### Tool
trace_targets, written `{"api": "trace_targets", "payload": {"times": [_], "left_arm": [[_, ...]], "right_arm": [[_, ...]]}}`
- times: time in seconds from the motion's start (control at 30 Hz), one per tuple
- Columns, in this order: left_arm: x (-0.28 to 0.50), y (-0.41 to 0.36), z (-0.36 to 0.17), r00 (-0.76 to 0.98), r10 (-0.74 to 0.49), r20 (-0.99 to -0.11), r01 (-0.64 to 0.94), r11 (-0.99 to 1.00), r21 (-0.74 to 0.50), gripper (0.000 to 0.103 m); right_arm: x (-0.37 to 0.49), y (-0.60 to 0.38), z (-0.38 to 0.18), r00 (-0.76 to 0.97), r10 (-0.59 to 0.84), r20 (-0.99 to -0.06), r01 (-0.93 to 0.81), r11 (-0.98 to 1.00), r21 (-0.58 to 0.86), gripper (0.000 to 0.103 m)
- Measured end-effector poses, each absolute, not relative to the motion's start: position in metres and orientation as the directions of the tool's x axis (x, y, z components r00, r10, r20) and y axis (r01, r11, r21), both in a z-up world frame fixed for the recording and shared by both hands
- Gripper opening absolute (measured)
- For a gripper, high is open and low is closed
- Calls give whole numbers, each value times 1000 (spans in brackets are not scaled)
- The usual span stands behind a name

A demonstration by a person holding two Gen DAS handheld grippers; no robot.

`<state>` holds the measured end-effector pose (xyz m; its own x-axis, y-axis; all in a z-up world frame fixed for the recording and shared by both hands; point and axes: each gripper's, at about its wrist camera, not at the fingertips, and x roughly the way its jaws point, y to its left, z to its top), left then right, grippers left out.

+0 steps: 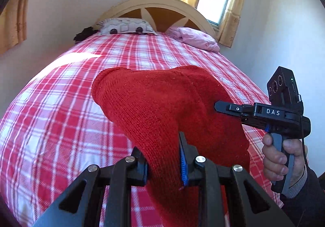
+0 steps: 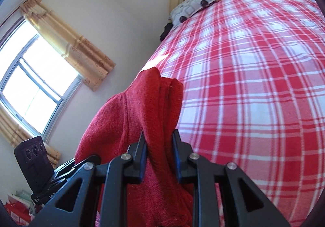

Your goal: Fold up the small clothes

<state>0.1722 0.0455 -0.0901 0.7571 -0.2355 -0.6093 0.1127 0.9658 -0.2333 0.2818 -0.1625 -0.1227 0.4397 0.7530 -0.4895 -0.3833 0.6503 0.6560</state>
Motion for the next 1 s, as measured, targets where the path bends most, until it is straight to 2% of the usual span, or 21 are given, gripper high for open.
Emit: {"api": "trace_targets", "payload": {"times": [0.47,1.0], "left_arm": [[127,122,-99,763,-129,-634,-32,971,-237,24],[140,167,-139,717,-137,-683,-103,949,-299,24]], "right_arm": [[261,-62,-124,292,806,-515,-458,590,665,25],[286,-4,-152,226,766,-601,-436,632,641,25]]}}
